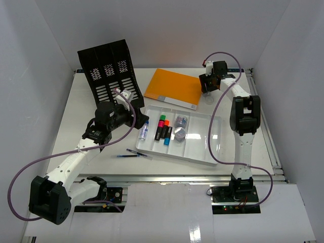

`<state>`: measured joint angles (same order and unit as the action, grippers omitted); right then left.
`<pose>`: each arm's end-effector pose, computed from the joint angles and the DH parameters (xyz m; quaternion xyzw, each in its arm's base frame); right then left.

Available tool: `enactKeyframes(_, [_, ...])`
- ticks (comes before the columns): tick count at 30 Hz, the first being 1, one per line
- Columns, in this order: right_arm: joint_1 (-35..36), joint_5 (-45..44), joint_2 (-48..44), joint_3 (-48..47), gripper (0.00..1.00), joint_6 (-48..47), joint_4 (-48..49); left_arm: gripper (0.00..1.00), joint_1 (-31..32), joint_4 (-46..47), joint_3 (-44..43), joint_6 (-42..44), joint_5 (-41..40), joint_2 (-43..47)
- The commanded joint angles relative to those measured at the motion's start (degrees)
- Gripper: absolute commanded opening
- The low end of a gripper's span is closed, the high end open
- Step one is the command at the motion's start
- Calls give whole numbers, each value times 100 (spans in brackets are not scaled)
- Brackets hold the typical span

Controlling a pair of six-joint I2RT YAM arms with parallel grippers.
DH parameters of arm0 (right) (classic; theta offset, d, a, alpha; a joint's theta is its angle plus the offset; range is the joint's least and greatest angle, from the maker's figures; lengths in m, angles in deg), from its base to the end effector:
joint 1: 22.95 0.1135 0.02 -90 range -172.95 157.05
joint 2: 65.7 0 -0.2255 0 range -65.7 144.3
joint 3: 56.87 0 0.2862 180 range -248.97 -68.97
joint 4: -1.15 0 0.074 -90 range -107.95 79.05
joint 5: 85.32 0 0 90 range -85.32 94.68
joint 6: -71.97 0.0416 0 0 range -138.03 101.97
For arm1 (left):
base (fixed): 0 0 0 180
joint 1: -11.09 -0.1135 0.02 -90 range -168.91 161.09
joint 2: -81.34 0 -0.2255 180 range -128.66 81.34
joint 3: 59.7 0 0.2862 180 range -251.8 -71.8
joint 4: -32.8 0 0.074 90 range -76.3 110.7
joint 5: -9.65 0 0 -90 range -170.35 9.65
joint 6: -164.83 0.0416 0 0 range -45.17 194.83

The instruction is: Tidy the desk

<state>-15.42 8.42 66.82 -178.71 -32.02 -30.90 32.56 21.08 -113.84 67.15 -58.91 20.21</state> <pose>0.5335 0.0733 0.1483 -0.1838 0.8971 0.0073 0.4017 0.2754 -0.1247 0.2400 0.2035 0.7797 -0.2904 0.5161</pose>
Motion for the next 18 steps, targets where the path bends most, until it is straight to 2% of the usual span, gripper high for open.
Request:
enactKeyframes(1, [6,121,-801,36,19,-119,105,89,-24,14,0,112,-138,296])
enactKeyframes(6, [38,1200,-1895,582,15,-293,-27,89,-25,6,3,130,-197,432])
enactKeyframes(9, [162,2058,-2350,883,14,-638,-481,89,-23,14,22,135,-205,519])
enactKeyframes(15, [1045,3324,-3139,1824,15,-1938,-1637,89,-28,15,66,144,-301,693])
enactKeyframes(18, [1644,3519,-3378,2370,15,-2326,-1922,89,-27,16,89,151,-367,746])
